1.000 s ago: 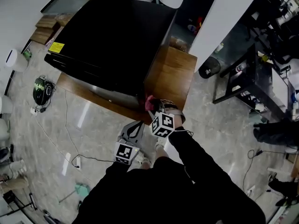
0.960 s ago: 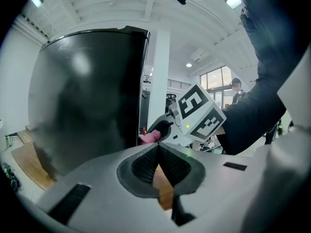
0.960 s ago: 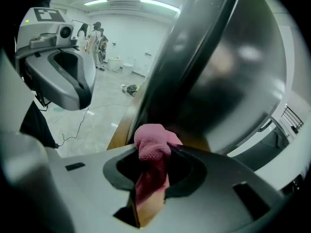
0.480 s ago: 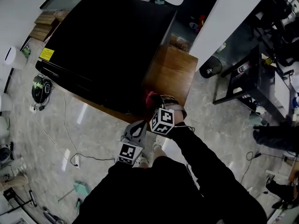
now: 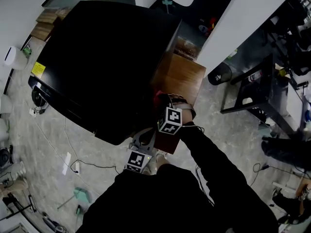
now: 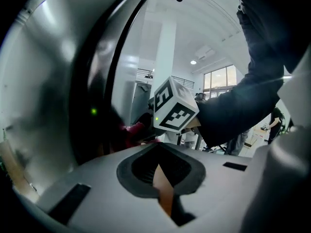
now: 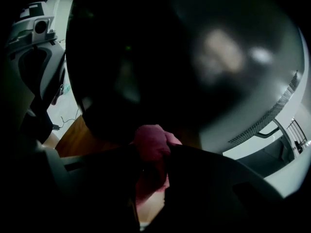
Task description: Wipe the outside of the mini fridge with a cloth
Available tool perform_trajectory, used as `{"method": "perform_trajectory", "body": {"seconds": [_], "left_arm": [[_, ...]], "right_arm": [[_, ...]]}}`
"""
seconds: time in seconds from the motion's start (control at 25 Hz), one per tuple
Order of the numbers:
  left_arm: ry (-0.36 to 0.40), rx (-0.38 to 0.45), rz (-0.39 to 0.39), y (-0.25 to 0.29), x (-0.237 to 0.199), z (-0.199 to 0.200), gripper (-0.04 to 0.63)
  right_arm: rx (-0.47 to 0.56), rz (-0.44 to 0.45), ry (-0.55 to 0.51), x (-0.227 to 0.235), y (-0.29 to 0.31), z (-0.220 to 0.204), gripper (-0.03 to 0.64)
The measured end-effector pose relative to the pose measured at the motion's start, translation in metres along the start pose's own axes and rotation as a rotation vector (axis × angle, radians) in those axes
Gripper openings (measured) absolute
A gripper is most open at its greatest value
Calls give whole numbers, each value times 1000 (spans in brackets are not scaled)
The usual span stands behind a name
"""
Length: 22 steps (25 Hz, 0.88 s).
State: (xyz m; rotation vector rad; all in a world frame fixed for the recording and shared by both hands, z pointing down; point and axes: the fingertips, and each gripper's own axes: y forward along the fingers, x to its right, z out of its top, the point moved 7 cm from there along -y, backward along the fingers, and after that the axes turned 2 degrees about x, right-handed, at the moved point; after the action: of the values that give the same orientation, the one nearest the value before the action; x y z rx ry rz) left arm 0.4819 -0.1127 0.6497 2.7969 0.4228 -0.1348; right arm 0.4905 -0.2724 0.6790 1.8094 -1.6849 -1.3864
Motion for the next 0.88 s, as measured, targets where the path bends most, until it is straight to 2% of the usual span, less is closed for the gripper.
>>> {"method": "perform_trajectory", "body": {"seconds": [0.44, 0.72, 0.88], "left_arm": [[-38, -5, 5, 67, -4, 18, 6], [-2, 7, -22, 95, 2, 38, 6], [0, 3, -35, 99, 15, 43, 6]], "right_arm": [[-33, 15, -25, 78, 30, -36, 110], [-65, 14, -44, 116, 47, -52, 110], [-77, -21, -21, 130, 50, -66, 110]]}}
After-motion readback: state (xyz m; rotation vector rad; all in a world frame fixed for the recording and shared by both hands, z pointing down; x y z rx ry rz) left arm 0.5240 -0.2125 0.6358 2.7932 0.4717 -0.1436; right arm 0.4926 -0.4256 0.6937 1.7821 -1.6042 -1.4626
